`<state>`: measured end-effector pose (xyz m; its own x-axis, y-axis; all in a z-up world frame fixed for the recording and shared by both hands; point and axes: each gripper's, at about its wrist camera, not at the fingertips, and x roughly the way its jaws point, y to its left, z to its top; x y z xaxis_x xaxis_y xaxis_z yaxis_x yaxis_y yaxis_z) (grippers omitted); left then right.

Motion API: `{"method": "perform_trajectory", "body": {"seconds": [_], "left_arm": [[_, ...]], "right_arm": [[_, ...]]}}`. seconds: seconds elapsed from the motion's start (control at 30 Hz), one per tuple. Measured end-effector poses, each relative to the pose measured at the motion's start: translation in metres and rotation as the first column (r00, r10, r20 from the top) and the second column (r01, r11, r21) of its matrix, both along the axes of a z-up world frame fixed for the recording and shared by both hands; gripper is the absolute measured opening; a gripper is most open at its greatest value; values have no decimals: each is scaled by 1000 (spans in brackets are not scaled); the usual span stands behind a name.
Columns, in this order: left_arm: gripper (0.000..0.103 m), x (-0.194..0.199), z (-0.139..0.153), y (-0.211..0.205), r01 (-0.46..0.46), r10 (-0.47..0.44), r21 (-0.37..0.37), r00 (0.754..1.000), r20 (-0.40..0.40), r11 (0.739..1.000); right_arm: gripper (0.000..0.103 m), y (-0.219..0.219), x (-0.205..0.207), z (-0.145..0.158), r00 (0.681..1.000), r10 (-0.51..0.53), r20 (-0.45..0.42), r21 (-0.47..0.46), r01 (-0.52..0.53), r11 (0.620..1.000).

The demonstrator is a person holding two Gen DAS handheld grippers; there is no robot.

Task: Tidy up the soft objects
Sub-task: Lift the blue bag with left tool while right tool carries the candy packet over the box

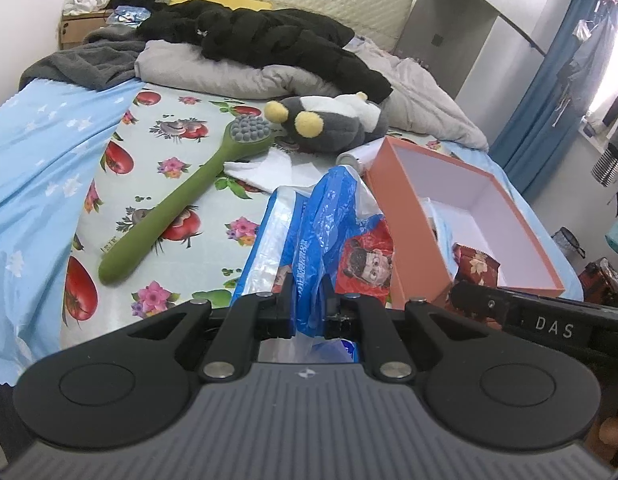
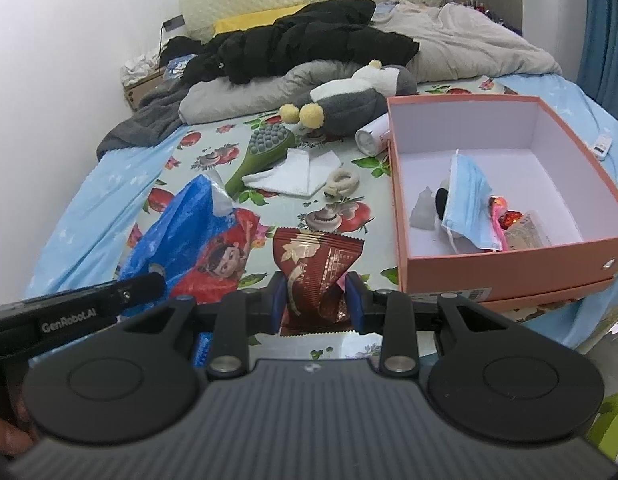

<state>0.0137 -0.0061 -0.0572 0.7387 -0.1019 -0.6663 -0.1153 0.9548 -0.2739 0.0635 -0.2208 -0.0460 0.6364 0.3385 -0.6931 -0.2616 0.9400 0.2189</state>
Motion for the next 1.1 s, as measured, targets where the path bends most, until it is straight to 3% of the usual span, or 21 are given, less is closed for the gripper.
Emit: {"method": "perform_trajectory", "body": {"seconds": [0.5, 1.1], "left_arm": [[12, 14, 11, -38, 129, -128, -20, 991, 37, 991], [12, 115, 20, -94, 289, -289, 11, 957, 8, 957]], "right_arm": [[35, -44, -12, 17, 993, -111, 43, -3, 111, 994], [35, -101, 48, 2, 961, -275, -10, 22, 275, 961]]}}
